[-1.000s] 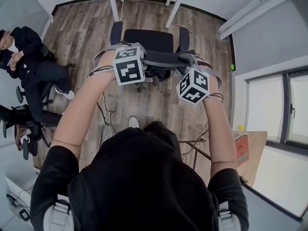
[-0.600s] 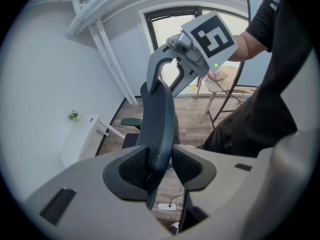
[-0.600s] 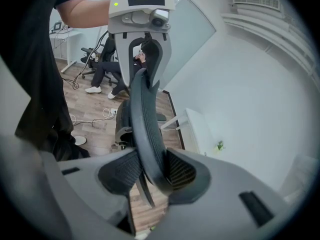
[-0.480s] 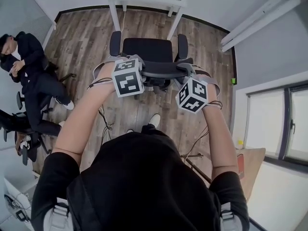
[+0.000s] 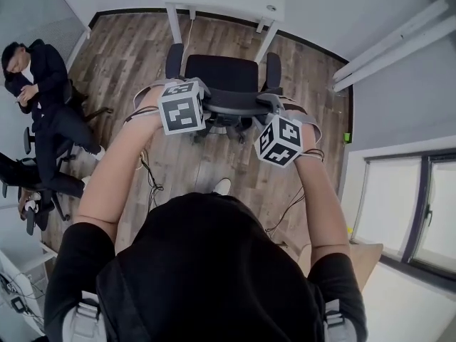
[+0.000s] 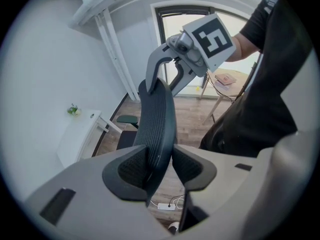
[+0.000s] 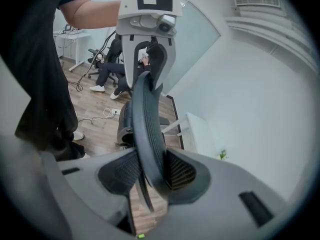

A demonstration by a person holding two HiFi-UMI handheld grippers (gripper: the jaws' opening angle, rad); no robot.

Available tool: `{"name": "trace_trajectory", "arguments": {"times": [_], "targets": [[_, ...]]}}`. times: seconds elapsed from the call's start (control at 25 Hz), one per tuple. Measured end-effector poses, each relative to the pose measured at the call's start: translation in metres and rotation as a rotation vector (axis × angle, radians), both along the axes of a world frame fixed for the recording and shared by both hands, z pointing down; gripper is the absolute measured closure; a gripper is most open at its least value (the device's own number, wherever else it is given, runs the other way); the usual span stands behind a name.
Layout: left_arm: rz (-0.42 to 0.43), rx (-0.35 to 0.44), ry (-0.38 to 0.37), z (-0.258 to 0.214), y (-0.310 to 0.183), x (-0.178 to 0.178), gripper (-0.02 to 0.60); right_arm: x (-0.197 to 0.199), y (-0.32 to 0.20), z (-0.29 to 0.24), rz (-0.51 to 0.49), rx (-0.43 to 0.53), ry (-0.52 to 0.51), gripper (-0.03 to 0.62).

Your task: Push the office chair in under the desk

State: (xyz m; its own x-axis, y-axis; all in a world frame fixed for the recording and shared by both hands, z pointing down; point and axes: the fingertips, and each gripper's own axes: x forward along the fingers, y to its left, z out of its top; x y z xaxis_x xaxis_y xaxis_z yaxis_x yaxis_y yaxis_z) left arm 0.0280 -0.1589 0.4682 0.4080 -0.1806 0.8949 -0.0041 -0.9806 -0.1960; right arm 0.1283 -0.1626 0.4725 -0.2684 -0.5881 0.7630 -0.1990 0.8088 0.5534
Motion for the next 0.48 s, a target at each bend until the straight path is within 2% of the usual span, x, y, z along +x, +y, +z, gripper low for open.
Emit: {"name": "trace_trajectory", "arguments": {"times": [0.48], "targets": [[-0.064, -0.084, 0.013, -0.002, -0.055, 0.033, 0.419, 0.031, -0.062, 0.000, -0.044, 0.051, -0.007, 0.444]]}}
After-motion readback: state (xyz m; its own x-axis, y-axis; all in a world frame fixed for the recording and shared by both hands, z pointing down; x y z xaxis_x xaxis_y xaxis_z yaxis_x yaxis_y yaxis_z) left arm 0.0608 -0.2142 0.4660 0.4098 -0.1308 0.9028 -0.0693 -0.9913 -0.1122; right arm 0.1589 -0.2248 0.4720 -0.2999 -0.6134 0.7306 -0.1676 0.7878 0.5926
